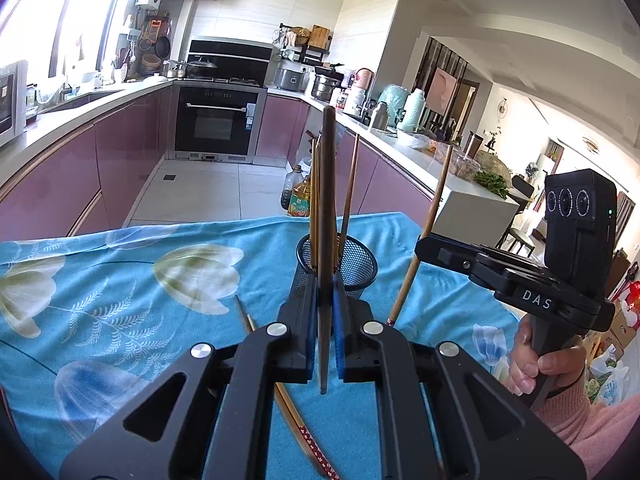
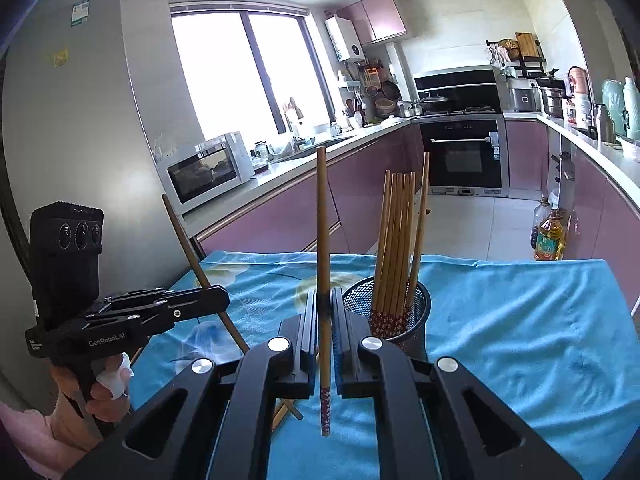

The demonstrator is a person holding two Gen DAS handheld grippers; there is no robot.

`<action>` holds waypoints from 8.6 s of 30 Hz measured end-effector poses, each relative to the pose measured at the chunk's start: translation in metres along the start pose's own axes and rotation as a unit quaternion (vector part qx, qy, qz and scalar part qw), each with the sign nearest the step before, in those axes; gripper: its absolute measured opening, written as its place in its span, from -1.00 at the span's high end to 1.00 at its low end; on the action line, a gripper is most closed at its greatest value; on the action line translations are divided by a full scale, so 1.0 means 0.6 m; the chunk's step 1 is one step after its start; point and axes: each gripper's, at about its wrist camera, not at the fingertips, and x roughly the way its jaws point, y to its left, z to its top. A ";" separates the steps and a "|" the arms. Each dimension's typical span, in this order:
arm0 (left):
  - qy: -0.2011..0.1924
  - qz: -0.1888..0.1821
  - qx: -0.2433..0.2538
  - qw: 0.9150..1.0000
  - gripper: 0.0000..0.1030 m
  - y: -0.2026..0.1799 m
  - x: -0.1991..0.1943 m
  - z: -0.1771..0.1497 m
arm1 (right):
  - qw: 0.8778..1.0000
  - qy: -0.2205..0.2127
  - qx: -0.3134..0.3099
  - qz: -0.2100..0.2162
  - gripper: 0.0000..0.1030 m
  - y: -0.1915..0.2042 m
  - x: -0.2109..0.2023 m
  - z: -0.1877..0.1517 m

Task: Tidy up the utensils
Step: 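Lower both held chopsticks into the black mesh cup, then open both grippers to release the chopsticks into the cup, then move both open grippers down to the last chopstick pair on the cloth, then close the right gripper on the red-ended chopstick while the left gripper grasps the other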

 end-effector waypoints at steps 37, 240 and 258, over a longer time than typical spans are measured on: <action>-0.035 0.001 0.040 0.999 0.85 -0.042 0.010 0.074 | 0.999 -0.047 -0.020 -0.007 0.88 -0.018 -0.034 0.069; 0.160 0.113 0.015 0.981 0.52 0.050 0.144 -0.179 | 0.975 0.213 -0.036 -0.061 0.80 0.023 0.221 -0.147; 0.154 0.107 -0.019 0.982 0.84 0.061 0.156 -0.176 | 0.982 0.188 0.018 -0.024 0.89 0.001 0.182 -0.143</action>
